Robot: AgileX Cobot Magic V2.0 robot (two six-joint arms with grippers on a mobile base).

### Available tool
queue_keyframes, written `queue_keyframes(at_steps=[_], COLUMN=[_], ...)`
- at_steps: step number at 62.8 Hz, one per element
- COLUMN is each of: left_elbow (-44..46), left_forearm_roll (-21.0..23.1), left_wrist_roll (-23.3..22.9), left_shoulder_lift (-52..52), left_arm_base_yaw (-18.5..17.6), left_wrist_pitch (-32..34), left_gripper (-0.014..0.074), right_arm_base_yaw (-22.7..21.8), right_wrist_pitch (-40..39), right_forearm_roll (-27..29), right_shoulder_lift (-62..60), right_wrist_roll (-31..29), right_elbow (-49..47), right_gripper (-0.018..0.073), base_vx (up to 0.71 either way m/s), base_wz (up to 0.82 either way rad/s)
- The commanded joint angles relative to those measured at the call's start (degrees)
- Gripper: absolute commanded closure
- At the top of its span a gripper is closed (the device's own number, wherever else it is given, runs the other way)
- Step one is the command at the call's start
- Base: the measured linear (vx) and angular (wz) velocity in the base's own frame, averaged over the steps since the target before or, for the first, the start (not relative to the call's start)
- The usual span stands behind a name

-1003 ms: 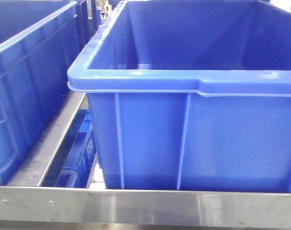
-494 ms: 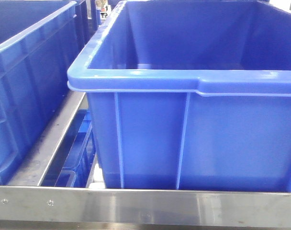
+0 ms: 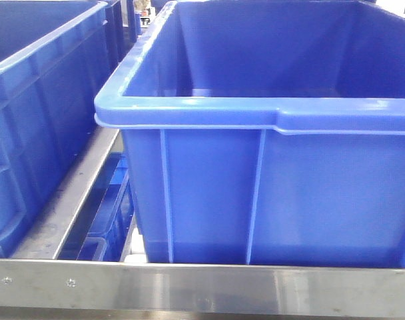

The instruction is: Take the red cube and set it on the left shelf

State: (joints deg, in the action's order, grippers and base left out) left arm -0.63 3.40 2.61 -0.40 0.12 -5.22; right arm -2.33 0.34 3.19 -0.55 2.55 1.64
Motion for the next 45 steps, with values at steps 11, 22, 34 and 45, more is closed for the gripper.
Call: queue_keyframes(at_steps=[11, 22, 34, 45], left_elbow=[-1.36, -1.36, -1.36, -1.36], left_forearm_roll=[0.40, 0.40, 0.40, 0.40], left_wrist_roll=[-0.32, -0.32, -0.32, -0.32], left_shoulder_lift=[-0.74, -0.74, -0.74, -0.74], left_arm_base_yaw=[-0.06, -0.06, -0.06, -0.06], left_wrist_pitch=[4.46, 4.46, 4.46, 4.46], left_gripper=[0.0506, 0.0506, 0.0506, 0.0506], right_arm_base_yaw=[-0.35, -0.35, -0.35, -0.35], right_wrist_pitch=[-4.26, -4.21, -4.21, -4.21], right_forearm_roll=[-0.33, -0.33, -0.33, -0.33], right_shoulder_lift=[-1.11, -1.11, -1.11, -1.11], right_wrist_roll=[-0.82, -0.82, -0.82, -0.82], right_elbow=[-1.40, -1.40, -1.40, -1.40], right_gripper=[0.0513, 0.0513, 0.0513, 0.0513], base_vx=[0.00, 0.00, 0.00, 0.00], base_wz=[0.00, 0.00, 0.00, 0.00])
